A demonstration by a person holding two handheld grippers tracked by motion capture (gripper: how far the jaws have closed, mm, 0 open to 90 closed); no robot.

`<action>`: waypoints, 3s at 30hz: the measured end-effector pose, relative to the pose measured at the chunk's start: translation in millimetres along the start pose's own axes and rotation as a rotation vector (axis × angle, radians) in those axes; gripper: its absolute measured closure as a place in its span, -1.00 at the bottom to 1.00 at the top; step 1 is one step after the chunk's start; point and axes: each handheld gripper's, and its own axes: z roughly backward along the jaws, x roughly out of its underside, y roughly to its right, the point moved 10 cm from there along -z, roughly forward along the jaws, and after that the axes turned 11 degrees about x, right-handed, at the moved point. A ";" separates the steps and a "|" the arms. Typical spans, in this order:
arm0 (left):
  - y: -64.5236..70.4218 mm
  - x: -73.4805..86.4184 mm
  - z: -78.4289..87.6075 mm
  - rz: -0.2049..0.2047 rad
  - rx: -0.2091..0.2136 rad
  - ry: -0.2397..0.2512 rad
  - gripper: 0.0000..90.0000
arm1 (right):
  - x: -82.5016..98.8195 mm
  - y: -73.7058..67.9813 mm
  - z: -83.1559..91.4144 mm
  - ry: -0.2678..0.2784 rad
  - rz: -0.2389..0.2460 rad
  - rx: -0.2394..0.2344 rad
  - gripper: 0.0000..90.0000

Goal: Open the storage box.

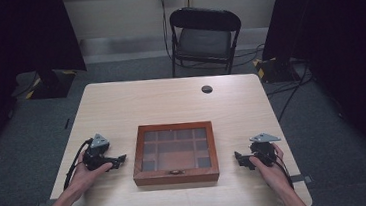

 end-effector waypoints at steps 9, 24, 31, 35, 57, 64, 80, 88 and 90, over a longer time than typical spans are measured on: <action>3.9 -1.0 2.1 0.018 0.017 -0.043 -0.61 | 0.0 0.0 0.0 0.000 0.000 0.000 -0.78; 25.5 -34.2 28.5 0.011 0.073 0.086 -0.46 | 0.0 0.0 0.0 0.000 0.001 0.000 -0.78; 42.6 -46.1 35.3 -0.011 0.118 0.127 -0.32 | -0.1 0.1 -0.1 0.000 0.002 -0.002 -0.78; 54.3 -52.3 36.6 -0.026 0.143 0.137 -0.31 | -0.1 0.1 -0.2 0.001 0.003 -0.003 -0.78; 123.1 -83.7 28.7 -0.072 0.312 0.133 -0.12 | -0.2 0.1 -0.2 0.001 0.004 -0.003 -0.78; 153.1 -96.0 17.2 -0.143 0.366 0.098 -0.10 | -0.3 0.1 -0.4 0.003 0.007 -0.005 -0.78; 203.3 -91.3 -9.7 -0.187 0.539 0.027 0.14 | -0.3 0.1 -0.4 0.003 0.007 -0.005 -0.78; 209.8 -81.8 -15.4 -0.218 0.582 0.010 0.53 | -0.3 0.1 -0.4 0.003 0.007 -0.005 -0.78; 210.6 -80.7 -16.2 -0.223 0.587 0.005 0.60 | -0.3 0.1 -0.4 0.003 0.007 -0.006 -0.78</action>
